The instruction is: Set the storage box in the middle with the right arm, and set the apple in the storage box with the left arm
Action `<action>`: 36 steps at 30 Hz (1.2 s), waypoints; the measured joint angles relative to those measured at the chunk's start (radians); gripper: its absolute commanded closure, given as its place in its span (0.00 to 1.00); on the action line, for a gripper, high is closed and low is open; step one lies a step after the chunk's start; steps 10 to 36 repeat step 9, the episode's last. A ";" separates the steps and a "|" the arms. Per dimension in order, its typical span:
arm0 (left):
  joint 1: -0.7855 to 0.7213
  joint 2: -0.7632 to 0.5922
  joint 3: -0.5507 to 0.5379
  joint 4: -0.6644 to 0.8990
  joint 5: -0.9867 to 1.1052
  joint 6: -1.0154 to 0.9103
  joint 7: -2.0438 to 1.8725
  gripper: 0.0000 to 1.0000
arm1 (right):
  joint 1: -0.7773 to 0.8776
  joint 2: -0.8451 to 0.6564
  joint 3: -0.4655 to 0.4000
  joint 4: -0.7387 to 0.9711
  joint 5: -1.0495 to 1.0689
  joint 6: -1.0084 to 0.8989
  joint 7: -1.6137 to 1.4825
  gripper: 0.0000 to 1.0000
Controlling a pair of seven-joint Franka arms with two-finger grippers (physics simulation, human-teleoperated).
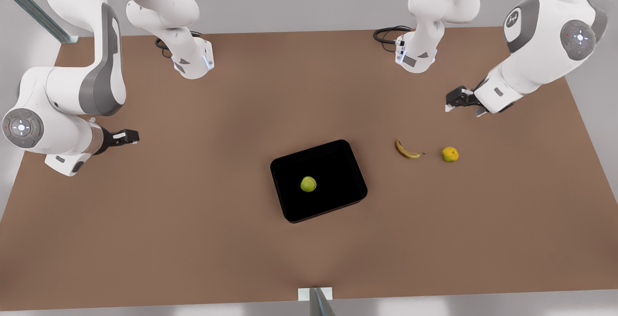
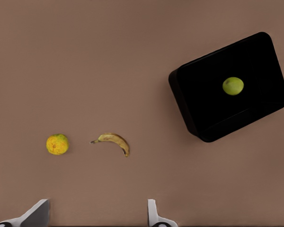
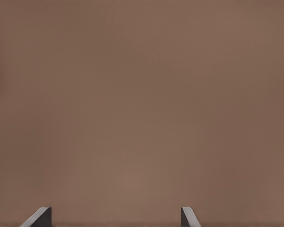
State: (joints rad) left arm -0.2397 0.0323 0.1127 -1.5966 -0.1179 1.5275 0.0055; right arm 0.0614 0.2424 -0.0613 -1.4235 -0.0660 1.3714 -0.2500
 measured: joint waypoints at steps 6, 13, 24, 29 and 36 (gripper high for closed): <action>0.117 0.093 -0.038 0.080 0.075 0.028 0.019 0.00 | 0.000 0.000 0.000 0.000 0.000 -0.002 0.000 0.00; 0.143 0.151 -0.034 0.128 0.087 0.020 0.016 0.00 | 0.000 0.000 0.000 0.000 0.000 0.000 0.000 0.00; 0.143 0.151 -0.034 0.128 0.087 0.020 0.016 0.00 | 0.000 0.000 0.000 0.000 0.000 0.000 0.000 0.00; 0.143 0.151 -0.034 0.128 0.087 0.020 0.016 0.00 | 0.000 0.000 0.000 0.000 0.000 0.000 0.000 0.00; 0.143 0.151 -0.034 0.128 0.087 0.020 0.016 0.00 | 0.000 0.000 0.000 0.000 0.000 0.000 0.000 0.00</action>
